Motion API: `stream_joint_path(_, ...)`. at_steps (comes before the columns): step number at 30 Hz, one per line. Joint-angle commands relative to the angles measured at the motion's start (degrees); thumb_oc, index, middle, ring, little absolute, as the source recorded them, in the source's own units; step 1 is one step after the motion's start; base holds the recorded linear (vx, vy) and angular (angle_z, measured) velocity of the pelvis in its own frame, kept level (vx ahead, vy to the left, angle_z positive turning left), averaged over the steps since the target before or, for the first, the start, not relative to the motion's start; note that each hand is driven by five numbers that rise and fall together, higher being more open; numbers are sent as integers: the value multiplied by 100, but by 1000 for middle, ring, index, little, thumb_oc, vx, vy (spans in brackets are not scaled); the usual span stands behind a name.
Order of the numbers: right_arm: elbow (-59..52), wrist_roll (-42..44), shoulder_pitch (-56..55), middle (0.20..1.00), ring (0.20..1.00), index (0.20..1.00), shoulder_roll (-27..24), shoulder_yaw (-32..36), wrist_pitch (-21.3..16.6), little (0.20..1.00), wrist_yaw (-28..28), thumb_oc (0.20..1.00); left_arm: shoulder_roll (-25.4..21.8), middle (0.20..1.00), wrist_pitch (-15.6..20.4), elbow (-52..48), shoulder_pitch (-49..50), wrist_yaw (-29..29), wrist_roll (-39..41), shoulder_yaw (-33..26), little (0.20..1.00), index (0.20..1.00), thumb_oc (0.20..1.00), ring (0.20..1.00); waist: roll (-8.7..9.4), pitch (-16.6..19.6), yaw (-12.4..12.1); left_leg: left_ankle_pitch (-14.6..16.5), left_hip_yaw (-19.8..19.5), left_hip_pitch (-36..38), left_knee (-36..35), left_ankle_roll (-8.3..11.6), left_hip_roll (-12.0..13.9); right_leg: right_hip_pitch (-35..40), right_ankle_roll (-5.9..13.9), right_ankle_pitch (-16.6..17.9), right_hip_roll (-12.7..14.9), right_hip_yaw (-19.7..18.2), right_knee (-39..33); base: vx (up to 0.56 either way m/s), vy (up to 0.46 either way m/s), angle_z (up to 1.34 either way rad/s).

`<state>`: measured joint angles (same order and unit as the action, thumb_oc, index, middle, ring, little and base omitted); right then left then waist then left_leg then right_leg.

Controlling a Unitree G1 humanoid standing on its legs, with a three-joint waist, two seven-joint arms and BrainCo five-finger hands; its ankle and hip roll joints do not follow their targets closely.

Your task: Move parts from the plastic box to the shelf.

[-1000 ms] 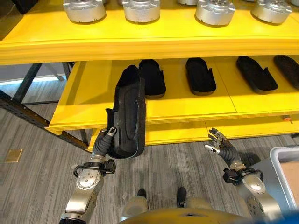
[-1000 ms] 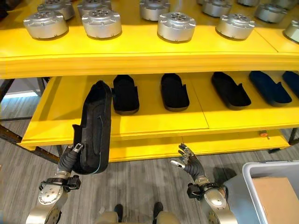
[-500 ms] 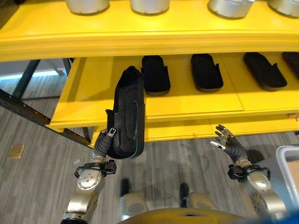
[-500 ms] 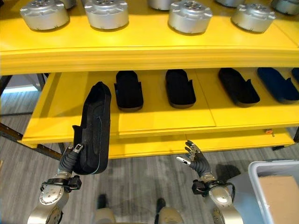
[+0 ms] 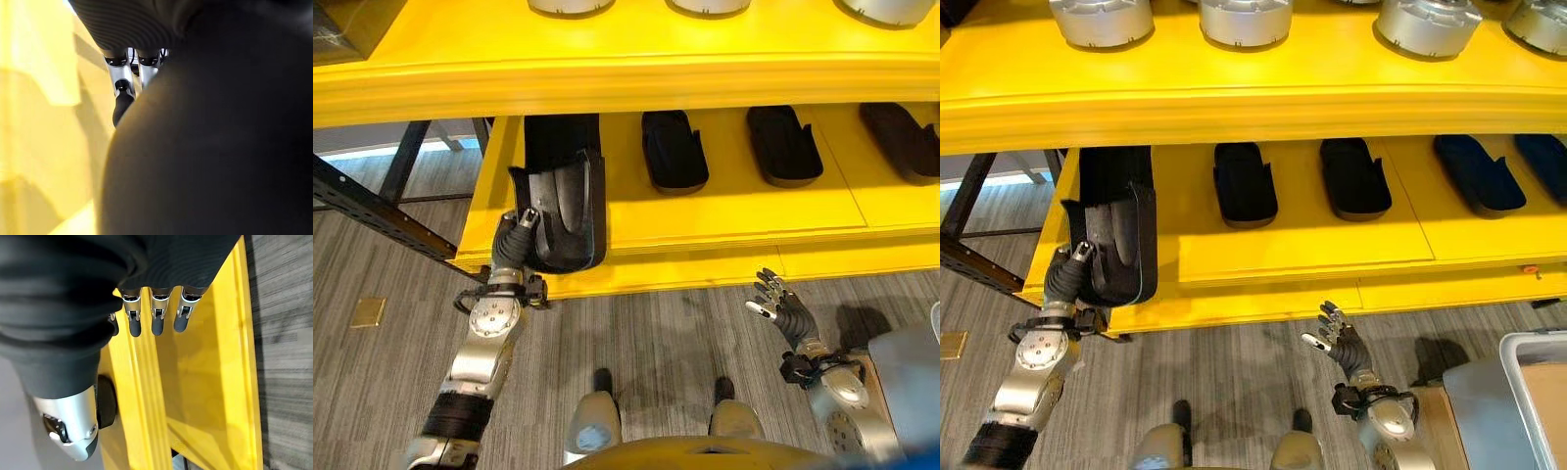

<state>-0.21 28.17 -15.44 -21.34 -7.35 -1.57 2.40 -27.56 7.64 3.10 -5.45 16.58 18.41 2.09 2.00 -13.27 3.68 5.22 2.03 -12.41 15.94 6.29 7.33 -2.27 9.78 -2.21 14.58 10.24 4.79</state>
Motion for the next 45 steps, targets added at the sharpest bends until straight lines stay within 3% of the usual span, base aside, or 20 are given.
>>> stream_joint_path(1,-384,216,91,1000,1000,1000,-183,-58,-164,1000,80,1000,-375,200,489,173,-723,419,-217,-217,200,200,200,200,124,34,85,247,75,-311,673,40,237,30,43,-368,260,114,400,-78,97,5)
stream_joint_path(6,-375,229,273,1000,1000,1000,-274,-200,-109,1000,82,1000,-739,200,432,788,-1489,666,-89,-84,200,200,200,200,186,-152,131,303,-30,-651,966,13,241,-324,22,-466,242,57,802,-76,31,2)
stream_joint_path(13,-355,207,580,1000,1000,1000,-384,-521,-68,1000,63,1000,-1643,200,464,1949,-2933,930,455,203,200,200,200,200,274,-484,162,293,-261,-1246,1302,20,345,-918,-48,-590,121,76,1308,-105,-37,7)
stream_joint_path(16,-358,215,728,1000,1000,1000,-426,-648,-58,1000,14,1000,-2229,200,409,2737,-3801,948,763,574,200,200,200,200,316,-604,185,292,-343,-1555,1483,16,378,-1230,-66,-665,104,95,1581,-75,-27,5)
stream_joint_path(17,-358,215,728,1000,1000,1000,-426,-647,-58,1000,14,1000,-2229,200,409,2738,-3803,948,764,575,200,200,200,200,316,-604,184,292,-342,-1555,1484,16,378,-1231,-66,-666,104,94,1581,-48,-5,9)
stream_joint_path(18,-398,235,747,1000,1000,1000,-455,-664,-93,1000,35,1000,-2588,200,330,3090,-4148,951,566,785,200,200,200,200,323,-628,207,304,-385,-1674,1570,13,395,-1352,-71,-701,96,91,1698,-38,-4,4)
stream_joint_path(22,-387,259,789,1000,1000,1000,-486,-707,-125,1000,4,1000,-2902,200,259,3542,-4586,826,720,1118,200,200,200,200,343,-652,202,338,-412,-1823,1686,-2,443,-1520,-86,-739,64,84,1835,-12,-2,0)
stream_joint_path(32,-405,311,746,1000,1000,1000,-588,-752,-143,1000,74,1000,-3061,200,2,4398,-5884,673,474,2043,200,200,200,200,303,-670,283,397,-436,-1961,1786,-18,431,-1673,-82,-815,68,38,1960,11,5,2)
stream_joint_path(33,-413,339,738,1000,1000,1000,-619,-767,-163,1000,85,1000,-3067,200,-38,4529,-6076,655,375,2208,200,200,200,200,289,-674,299,551,-435,-1930,1855,6,457,-1664,-55,-920,41,2,2011,0,0,0)
stream_joint_path(34,-415,339,745,1000,1000,1000,-611,-757,-164,1000,84,1000,-3066,200,-35,4532,-6100,655,375,2220,200,200,200,200,295,-681,302,406,-430,-1999,1819,-28,432,-1724,-84,-807,57,19,1977,84,4,-3)
stream_joint_path(35,-409,363,732,1000,1000,1000,-634,-772,-160,1000,101,1000,-3032,200,-42,4631,-6192,643,376,2261,200,200,200,200,291,-688,316,565,-414,-1960,1889,2,464,-1708,-48,-919,46,-17,2025,0,0,0)
stream_joint_path(45,-426,378,590,1000,1000,1000,-663,-805,-178,1000,132,1000,-2804,200,25,4973,-6435,719,592,2284,200,200,200,200,311,-654,419,616,-290,-2053,1945,-29,501,-1947,-11,-831,50,-209,2009,12,22,-7)
